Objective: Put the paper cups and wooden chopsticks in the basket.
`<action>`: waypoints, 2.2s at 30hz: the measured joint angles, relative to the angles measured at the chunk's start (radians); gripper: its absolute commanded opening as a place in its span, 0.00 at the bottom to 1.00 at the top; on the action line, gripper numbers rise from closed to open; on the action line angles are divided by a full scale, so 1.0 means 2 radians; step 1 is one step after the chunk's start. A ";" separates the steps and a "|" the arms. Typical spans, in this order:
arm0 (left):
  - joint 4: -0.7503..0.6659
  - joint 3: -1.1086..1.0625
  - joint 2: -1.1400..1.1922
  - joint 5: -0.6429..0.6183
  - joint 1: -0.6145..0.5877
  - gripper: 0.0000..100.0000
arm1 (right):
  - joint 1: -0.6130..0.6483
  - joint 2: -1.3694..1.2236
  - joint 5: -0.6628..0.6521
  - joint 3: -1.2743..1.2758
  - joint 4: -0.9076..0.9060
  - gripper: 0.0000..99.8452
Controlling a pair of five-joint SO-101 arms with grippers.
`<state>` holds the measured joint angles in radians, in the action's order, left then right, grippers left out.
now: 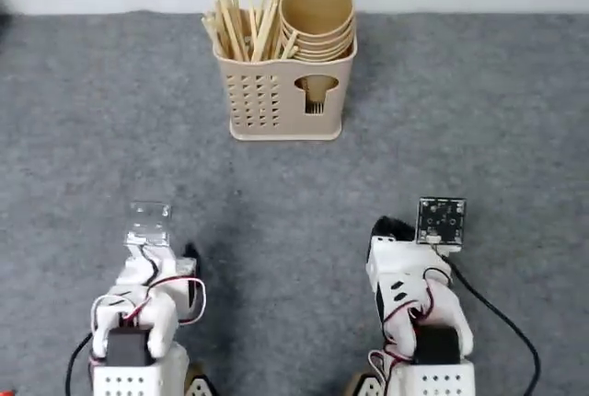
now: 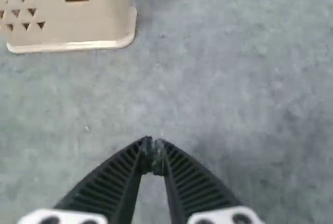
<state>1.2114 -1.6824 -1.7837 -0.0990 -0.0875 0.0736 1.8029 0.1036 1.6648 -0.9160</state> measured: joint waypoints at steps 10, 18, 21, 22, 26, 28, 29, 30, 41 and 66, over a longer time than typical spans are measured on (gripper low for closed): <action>0.000 -0.003 0.000 0.000 0.000 0.11 | 0.000 0.000 0.000 0.000 -0.159 0.01; 0.000 -0.003 0.000 0.000 0.000 0.11 | 0.000 0.000 0.000 0.000 -0.191 0.01; 0.000 -0.003 0.000 0.000 0.000 0.11 | 0.000 0.000 0.000 0.000 -0.193 0.01; 0.000 -0.003 0.000 0.000 0.000 0.11 | 0.000 0.000 0.000 0.000 -0.193 0.01; 0.000 -0.003 0.000 0.000 0.000 0.11 | 0.000 0.000 0.000 0.000 -0.193 0.01; 0.000 -0.003 0.000 0.000 0.000 0.11 | 0.000 0.000 0.000 0.000 -0.193 0.01; 0.000 -0.003 0.000 0.000 0.000 0.11 | 0.000 0.000 0.000 0.000 -0.193 0.01; 0.000 -0.003 0.000 0.000 0.000 0.11 | 0.000 0.000 0.000 0.000 -0.193 0.01; 0.000 -0.003 0.000 0.000 0.000 0.11 | 0.000 0.000 0.000 0.000 -0.193 0.01; 0.000 -0.003 0.000 0.000 0.000 0.11 | 0.000 0.000 0.000 0.000 -0.193 0.01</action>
<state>1.2114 -1.6886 -1.7837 -0.0990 -0.0875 0.0736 1.8029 0.1036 1.6648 -1.3027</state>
